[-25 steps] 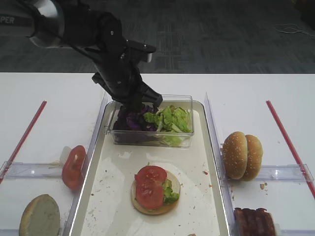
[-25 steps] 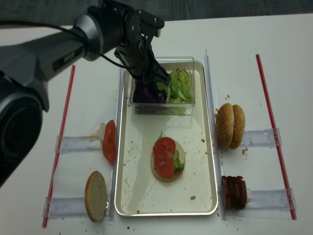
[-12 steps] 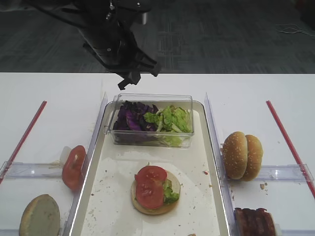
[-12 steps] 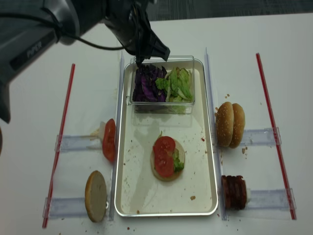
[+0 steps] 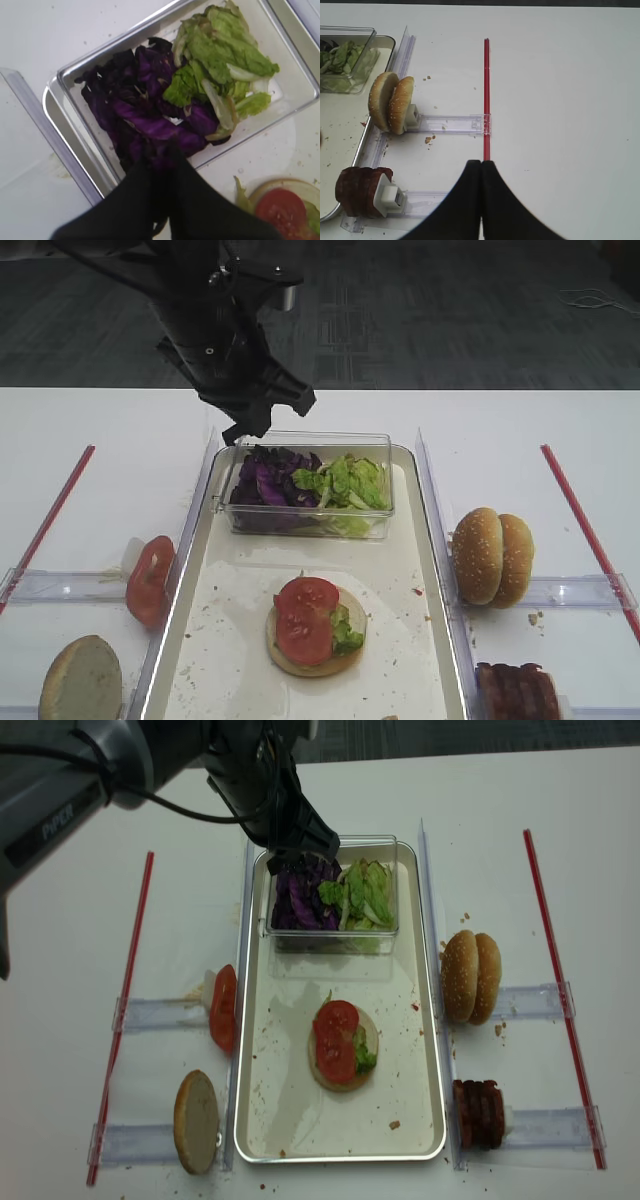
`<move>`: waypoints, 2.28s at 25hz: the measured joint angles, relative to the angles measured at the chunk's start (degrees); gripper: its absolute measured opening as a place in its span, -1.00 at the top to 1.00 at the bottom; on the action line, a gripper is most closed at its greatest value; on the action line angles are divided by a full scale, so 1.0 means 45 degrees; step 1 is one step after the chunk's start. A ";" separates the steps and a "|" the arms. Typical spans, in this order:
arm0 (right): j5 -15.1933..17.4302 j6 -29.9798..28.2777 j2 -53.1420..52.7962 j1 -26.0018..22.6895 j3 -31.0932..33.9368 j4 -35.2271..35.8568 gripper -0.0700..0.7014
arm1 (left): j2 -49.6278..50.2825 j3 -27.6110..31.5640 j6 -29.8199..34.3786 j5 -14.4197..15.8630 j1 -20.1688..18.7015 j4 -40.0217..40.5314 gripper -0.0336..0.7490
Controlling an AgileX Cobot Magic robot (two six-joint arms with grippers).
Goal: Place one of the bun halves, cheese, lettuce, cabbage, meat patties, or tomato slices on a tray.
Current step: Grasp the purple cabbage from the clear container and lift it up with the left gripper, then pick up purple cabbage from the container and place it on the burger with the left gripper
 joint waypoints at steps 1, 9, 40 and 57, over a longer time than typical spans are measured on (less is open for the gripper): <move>0.0000 0.0000 0.0000 0.0000 0.0000 0.0000 0.00 | 0.0000 0.0000 0.0027 0.0208 0.0000 0.0000 0.80; 0.0000 0.0000 0.0000 0.0000 0.0000 0.0000 0.00 | 0.0000 0.0000 0.0205 0.1453 0.0000 0.0000 0.80; 0.0000 0.0000 0.0000 0.0000 0.0000 0.0000 0.00 | -0.3132 0.4018 0.0335 0.1649 0.0000 0.0000 0.81; 0.0000 -0.0048 0.0000 0.0000 0.0000 0.0000 0.00 | -0.3138 0.4310 0.0641 0.0882 -0.3512 -0.0027 0.81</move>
